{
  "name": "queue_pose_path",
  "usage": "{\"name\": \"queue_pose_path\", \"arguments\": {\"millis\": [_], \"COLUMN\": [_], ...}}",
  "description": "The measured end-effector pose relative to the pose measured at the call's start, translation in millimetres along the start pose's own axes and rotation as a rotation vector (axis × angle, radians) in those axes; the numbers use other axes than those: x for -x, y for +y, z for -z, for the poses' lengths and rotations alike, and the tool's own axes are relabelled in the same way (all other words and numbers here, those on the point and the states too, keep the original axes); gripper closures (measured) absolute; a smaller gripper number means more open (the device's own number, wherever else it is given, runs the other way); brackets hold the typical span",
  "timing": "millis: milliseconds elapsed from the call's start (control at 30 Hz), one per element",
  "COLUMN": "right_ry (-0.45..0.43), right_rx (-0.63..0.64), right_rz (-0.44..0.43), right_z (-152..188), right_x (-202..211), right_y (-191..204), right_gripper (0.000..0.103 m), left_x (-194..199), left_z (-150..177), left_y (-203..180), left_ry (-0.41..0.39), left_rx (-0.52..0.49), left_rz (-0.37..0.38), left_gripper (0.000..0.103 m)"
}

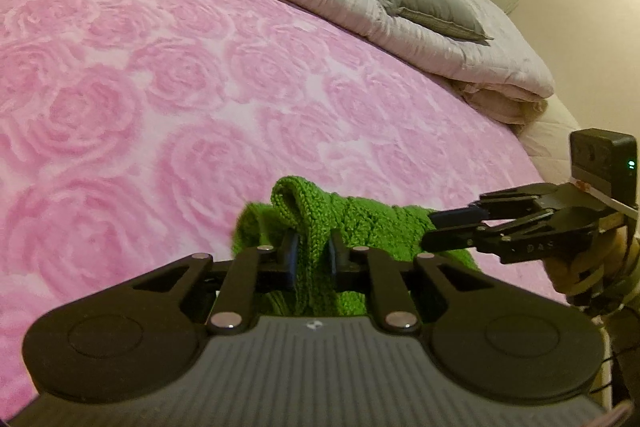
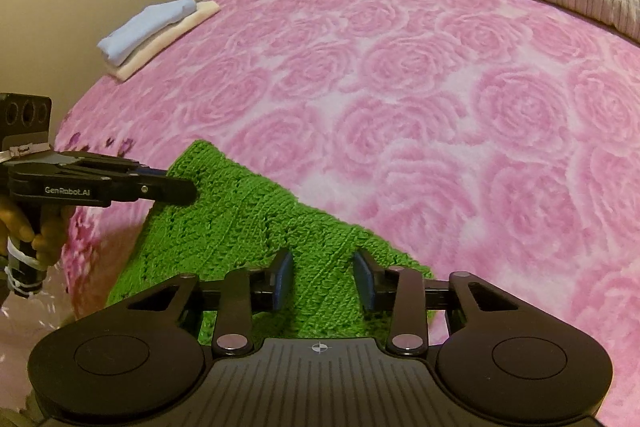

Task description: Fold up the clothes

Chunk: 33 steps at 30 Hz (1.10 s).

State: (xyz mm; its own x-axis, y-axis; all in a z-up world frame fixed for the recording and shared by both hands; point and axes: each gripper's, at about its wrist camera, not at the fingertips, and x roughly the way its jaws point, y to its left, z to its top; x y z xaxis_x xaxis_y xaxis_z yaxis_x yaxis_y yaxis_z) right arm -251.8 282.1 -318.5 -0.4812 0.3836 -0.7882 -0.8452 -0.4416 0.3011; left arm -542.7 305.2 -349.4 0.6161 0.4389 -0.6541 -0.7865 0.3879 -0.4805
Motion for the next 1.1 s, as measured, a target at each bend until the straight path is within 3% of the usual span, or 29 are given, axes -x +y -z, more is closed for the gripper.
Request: {"name": "queue_pose_path", "arguments": {"millis": [267, 467, 567, 667, 800, 933, 1100], "right_ry": [0.023, 0.006, -0.033, -0.108, -0.216, -0.238, -0.281], "right_rx": [0.044, 0.146, 0.224, 0.234, 0.117, -0.023, -0.328], "right_rz": [0.031, 0.100, 0.171, 0.204, 0.210, 0.180, 0.095], "right_z": [-1, 11, 19, 31, 58, 100, 156], "right_x": [-12, -26, -27, -18, 16, 53, 78], "right_y": [6, 23, 39, 45, 45, 43, 32], "right_gripper": [0.065, 0.065, 0.065, 0.064, 0.064, 0.064, 0.064], "left_x": [-7, -14, -9, 8, 43, 65, 64], "left_z": [0, 12, 16, 21, 53, 95, 120], "left_y": [7, 9, 9, 10, 4, 1, 0], "left_ry": [0.017, 0.011, 0.002, -0.007, 0.003, 0.053, 0.044], "left_rx": [-0.004, -0.006, 0.041, 0.134, 0.193, 0.288, 0.388], "left_rz": [-0.016, -0.050, -0.061, -0.083, -0.060, -0.003, 0.093], "left_gripper": [0.091, 0.090, 0.086, 0.073, 0.071, 0.071, 0.074]}}
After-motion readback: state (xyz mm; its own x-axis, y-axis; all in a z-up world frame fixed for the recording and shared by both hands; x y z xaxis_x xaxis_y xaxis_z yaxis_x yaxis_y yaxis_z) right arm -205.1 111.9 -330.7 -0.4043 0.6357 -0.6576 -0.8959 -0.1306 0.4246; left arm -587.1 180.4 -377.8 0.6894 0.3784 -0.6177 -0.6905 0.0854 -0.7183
